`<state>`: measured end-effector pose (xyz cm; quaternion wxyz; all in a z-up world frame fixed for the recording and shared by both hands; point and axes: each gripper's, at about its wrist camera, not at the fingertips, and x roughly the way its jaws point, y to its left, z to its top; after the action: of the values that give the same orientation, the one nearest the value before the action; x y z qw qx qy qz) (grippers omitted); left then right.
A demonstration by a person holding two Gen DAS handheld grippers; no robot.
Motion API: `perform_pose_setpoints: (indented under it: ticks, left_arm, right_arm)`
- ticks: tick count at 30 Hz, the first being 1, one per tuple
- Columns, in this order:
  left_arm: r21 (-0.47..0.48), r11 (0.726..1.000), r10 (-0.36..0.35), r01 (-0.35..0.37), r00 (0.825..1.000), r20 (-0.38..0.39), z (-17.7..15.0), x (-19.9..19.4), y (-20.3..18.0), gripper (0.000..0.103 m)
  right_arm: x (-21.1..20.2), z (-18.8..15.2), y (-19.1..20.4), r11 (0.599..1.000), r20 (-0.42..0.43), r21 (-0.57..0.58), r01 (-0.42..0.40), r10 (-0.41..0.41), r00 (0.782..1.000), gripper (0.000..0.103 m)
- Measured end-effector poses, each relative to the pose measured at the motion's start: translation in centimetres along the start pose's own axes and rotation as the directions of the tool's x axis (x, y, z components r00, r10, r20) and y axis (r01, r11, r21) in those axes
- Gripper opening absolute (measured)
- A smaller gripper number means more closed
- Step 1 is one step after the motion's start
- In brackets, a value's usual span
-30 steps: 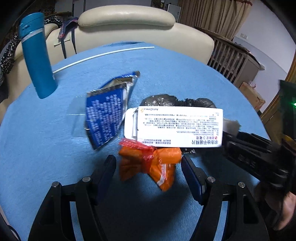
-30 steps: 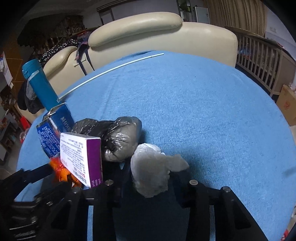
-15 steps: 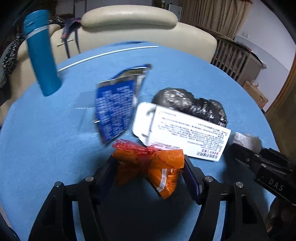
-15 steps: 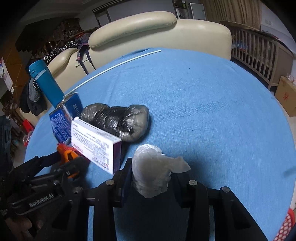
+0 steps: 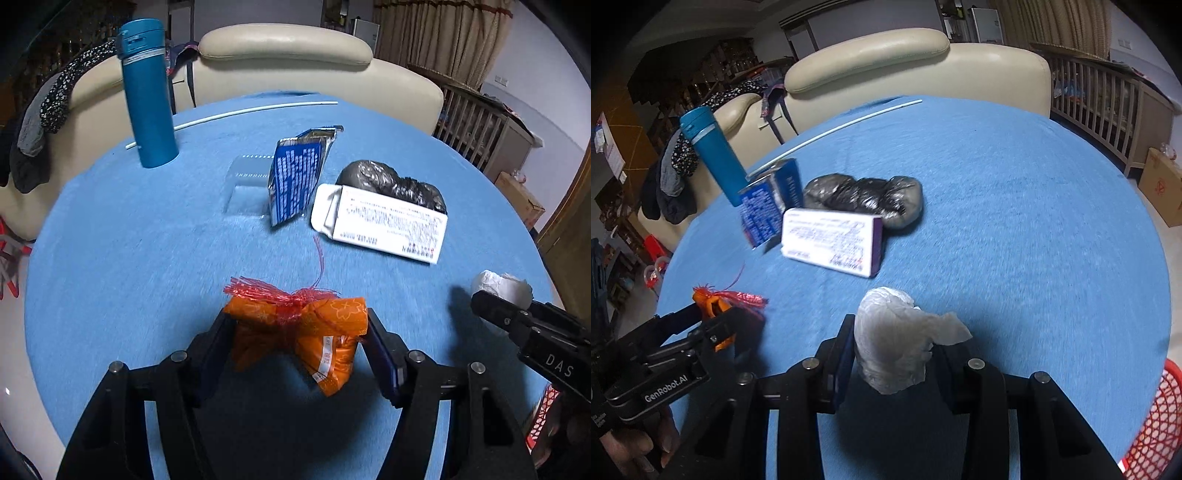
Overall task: Collect trash
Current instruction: 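Grasp the orange wrapper with the left tool while the right tool grasps the white tissue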
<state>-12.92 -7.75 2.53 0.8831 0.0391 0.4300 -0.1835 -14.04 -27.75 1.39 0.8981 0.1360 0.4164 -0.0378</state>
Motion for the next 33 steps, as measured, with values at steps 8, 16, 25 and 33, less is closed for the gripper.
perform_pose_setpoints:
  ticks: [8, 16, 25, 33]
  left_arm:
    - [0.001, 1.0, 0.021, -0.021, 1.0, 0.01, -0.9, -1.5, 0.1, 0.069]
    - [0.002, 0.999, 0.037, -0.037, 0.998, 0.051, -1.5, -4.0, 0.2, 0.069]
    - [0.014, 0.999, 0.039, -0.04, 0.995, 0.094, -1.6, -6.3, -0.4, 0.069]
    - [0.032, 0.998, 0.043, -0.048, 0.992, 0.121, -1.7, -7.9, -1.2, 0.069]
  right_arm:
    - [-1.4, -1.9, 2.3, 0.999, -0.007, -0.047, 0.0, -0.001, 1.0, 0.041]
    - [-3.3, -3.5, 3.8, 0.998, 0.016, -0.068, -0.012, 0.013, 1.0, 0.041]
    - [-5.9, -4.0, 3.9, 0.998, 0.062, -0.064, -0.012, 0.016, 0.998, 0.041]
    - [-7.5, -4.6, 3.7, 0.999, 0.097, -0.051, -0.018, 0.023, 0.995, 0.041]
